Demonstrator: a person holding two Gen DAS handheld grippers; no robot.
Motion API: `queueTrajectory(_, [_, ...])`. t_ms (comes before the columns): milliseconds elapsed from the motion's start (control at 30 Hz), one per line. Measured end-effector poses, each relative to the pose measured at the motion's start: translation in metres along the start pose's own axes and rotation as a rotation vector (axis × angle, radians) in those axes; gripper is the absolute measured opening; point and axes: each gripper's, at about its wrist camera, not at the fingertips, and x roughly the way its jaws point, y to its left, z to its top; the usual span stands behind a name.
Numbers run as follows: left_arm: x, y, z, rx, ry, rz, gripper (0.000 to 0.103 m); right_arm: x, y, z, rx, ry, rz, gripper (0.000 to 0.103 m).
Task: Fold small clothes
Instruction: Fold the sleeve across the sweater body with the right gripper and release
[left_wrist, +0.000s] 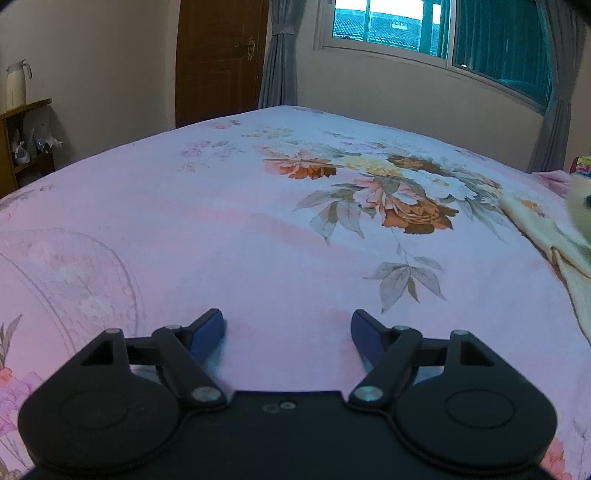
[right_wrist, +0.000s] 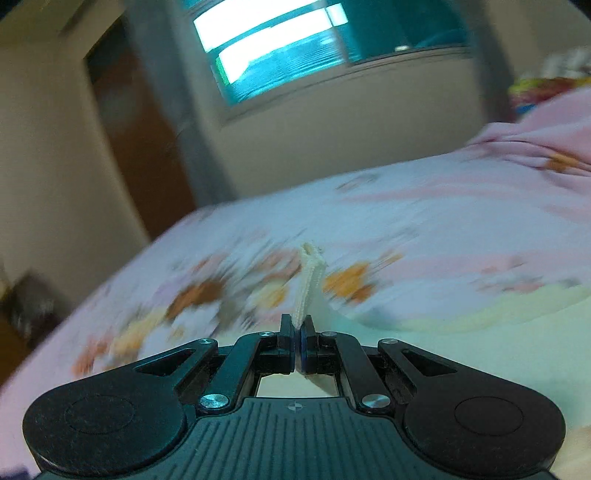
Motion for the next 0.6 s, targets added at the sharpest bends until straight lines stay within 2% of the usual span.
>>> queueTrajectory(200, [0.0,0.003,-0.001,-0.012,0.0,-0.015,0.078,0.031,0.037,-0.042,-0.12,0.07,0.011,0.003])
queueTrajectory(333, [0.001,0.002,-0.002,-0.011,-0.001,-0.016,0.079,0.046,0.038,-0.05,-0.139,0.097,0.007,0.003])
queueTrajectory(433, [0.001,0.002,-0.002,-0.011,-0.001,-0.017,0.08,0.036,0.043,-0.059,-0.164,0.116,0.014,0.004])
queueTrajectory(500, [0.001,0.002,-0.002,-0.008,0.001,-0.015,0.08,0.027,0.052,-0.063,-0.17,0.159,0.032,0.004])
queueTrajectory(600, [0.002,0.0,-0.002,-0.001,0.003,-0.01,0.08,0.017,0.051,-0.066,-0.18,0.127,0.06,0.004])
